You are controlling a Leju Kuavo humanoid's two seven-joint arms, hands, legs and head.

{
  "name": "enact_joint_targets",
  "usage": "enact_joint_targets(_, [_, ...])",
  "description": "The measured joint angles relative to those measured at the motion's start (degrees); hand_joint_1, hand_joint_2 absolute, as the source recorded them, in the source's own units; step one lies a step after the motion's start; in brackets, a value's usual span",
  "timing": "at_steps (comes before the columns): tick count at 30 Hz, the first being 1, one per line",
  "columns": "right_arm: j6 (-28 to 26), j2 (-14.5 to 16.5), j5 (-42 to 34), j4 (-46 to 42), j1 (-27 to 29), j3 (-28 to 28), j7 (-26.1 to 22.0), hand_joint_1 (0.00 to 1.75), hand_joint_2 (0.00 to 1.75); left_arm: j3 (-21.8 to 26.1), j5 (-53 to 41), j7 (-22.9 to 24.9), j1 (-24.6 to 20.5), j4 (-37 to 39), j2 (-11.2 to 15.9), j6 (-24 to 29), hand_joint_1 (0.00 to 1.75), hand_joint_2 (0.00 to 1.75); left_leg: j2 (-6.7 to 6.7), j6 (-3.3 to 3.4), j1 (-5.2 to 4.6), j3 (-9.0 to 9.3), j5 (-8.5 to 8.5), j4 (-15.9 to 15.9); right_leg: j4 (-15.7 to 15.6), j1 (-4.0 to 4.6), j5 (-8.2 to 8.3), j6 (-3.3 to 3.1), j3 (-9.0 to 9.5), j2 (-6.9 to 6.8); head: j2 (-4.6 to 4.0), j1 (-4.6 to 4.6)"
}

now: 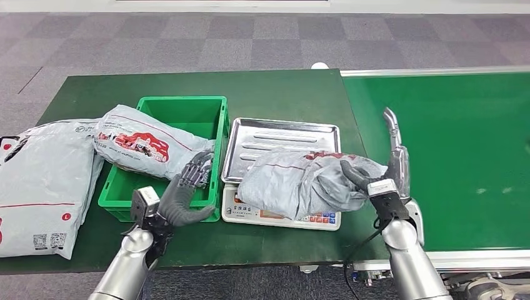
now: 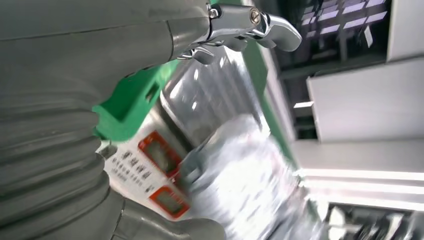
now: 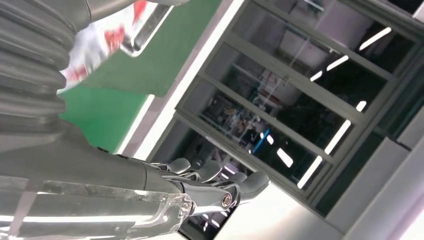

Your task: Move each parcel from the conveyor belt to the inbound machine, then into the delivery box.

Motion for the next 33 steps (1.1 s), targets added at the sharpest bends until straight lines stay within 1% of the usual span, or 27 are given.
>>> enact_joint_targets(2, [1.08,0.03,-0.62,-1.56,0.96,-1.80,-0.46,0.00,1.75,1.66,0.27,0.00,0.40,-2.61,-0.65,2.41,0.00,1.75,-0.01,0.00,0.00,-0.04,0.01,0.00,0.00,0.01,0.00,0.00,-0.02,-0.01,0.00,0.00])
enact_joint_targets(5, [4.05,0.24,-2.06,-3.38,1.57,-4.26,-0.39,0.00,1.75,3.49,0.61,-0.01,0.27,-7.75,-2.32,7.24,0.00,1.75,-0.03,0.01,0.00,-0.08,0.01,0.00,0.00,-0.01,0.00,0.00,-0.04,-0.04,0.00,0.00])
enact_joint_targets(7, [5.56,0.46,-2.73,-4.09,1.63,-5.32,-0.10,0.00,1.75,4.11,0.80,-0.02,-0.06,-10.61,-3.43,8.80,0.00,1.75,-0.03,0.01,0.00,-0.08,0.01,0.01,0.00,-0.04,0.01,0.01,-0.03,-0.04,0.00,0.00])
enact_joint_targets(12, [6.23,0.85,-2.83,-4.97,1.66,-6.78,0.08,0.00,1.75,5.02,0.24,0.00,-0.45,-15.04,-5.33,10.63,0.00,1.75,-0.02,0.01,0.00,-0.08,0.01,0.01,0.00,-0.06,0.01,0.01,-0.04,-0.03,0.00,0.00])
enact_joint_targets(15, [6.44,1.17,-1.67,-4.98,1.31,-6.92,0.31,0.00,1.75,4.75,-1.81,0.02,-2.11,-15.72,-6.53,14.49,0.00,1.75,-0.04,0.02,0.00,-0.08,0.02,0.02,0.00,-0.06,0.01,0.01,-0.05,-0.05,0.00,0.00])
enact_joint_targets(19, [6.49,2.22,0.12,-4.98,0.49,-6.93,1.14,0.00,1.75,2.29,-4.95,0.05,-5.84,-14.06,-8.08,20.98,0.00,1.75,-0.04,0.03,0.00,-0.08,0.04,0.02,0.00,-0.06,0.03,0.02,-0.05,-0.05,0.00,0.00])
enact_joint_targets(22, [6.59,3.14,1.38,-4.98,-0.13,-6.92,1.91,0.00,1.75,-1.38,-7.78,0.08,-8.49,-11.62,-9.16,25.00,0.00,1.75,-0.04,0.04,0.00,-0.07,0.05,0.03,0.00,-0.07,0.05,0.04,-0.05,-0.05,0.00,0.00])
enact_joint_targets(24, [6.77,3.46,1.94,-4.98,-0.43,-6.93,2.34,0.00,1.75,-4.77,-11.74,0.14,-10.29,-9.36,-9.94,25.88,0.00,1.75,-0.08,0.06,-0.01,-0.08,0.05,0.05,0.00,-0.08,0.05,0.05,-0.04,-0.08,0.00,0.00])
enact_joint_targets(25, [6.90,3.55,2.10,-4.98,-0.53,-6.92,2.40,0.00,1.75,-6.86,-14.79,0.21,-11.31,-7.83,-10.35,24.72,0.00,1.75,-0.13,0.06,-0.03,-0.09,0.06,0.07,-0.01,-0.10,0.05,0.05,-0.04,-0.13,0.00,0.01])
enact_joint_targets(26, [7.05,3.60,2.21,-4.98,-0.66,-6.92,2.42,0.00,1.75,-9.31,-18.22,0.27,-12.39,-5.99,-10.74,21.97,0.00,1.75,-0.18,0.07,-0.05,-0.11,0.06,0.07,-0.01,-0.12,0.04,0.06,-0.03,-0.17,0.00,0.01])
enact_joint_targets(28, [7.51,3.72,2.31,-4.97,-1.01,-6.91,2.43,0.00,1.75,-15.41,-23.40,0.32,-14.17,-1.76,-11.38,13.19,0.00,1.75,-0.20,0.11,-0.12,-0.13,0.03,0.08,-0.01,-0.18,0.03,0.08,-0.03,-0.19,0.00,0.02])
enact_joint_targets(29, [7.71,3.78,2.35,-4.97,-1.15,-6.91,2.43,0.00,1.75,-18.60,-24.04,0.29,-14.59,0.08,-11.59,8.73,0.00,1.75,-0.14,0.14,-0.14,-0.13,0.01,0.07,0.00,-0.20,0.03,0.09,-0.04,-0.14,0.00,0.02])
enact_joint_targets(31, [7.94,3.86,2.38,-4.97,-1.13,-6.91,2.46,0.00,1.75,-24.10,-21.48,0.22,-14.66,2.49,-11.69,2.46,0.00,1.75,0.02,0.19,-0.18,-0.13,-0.04,0.07,0.00,-0.23,0.04,0.10,-0.08,-0.01,0.00,0.01])
enact_joint_targets(33, [8.03,3.87,2.54,-5.01,-0.89,-6.93,2.62,0.00,1.75,-27.26,-16.66,0.19,-14.59,3.16,-11.22,-0.73,0.00,1.75,0.08,0.21,-0.18,-0.13,-0.07,0.06,0.00,-0.21,0.03,0.10,-0.11,0.04,0.00,0.00])
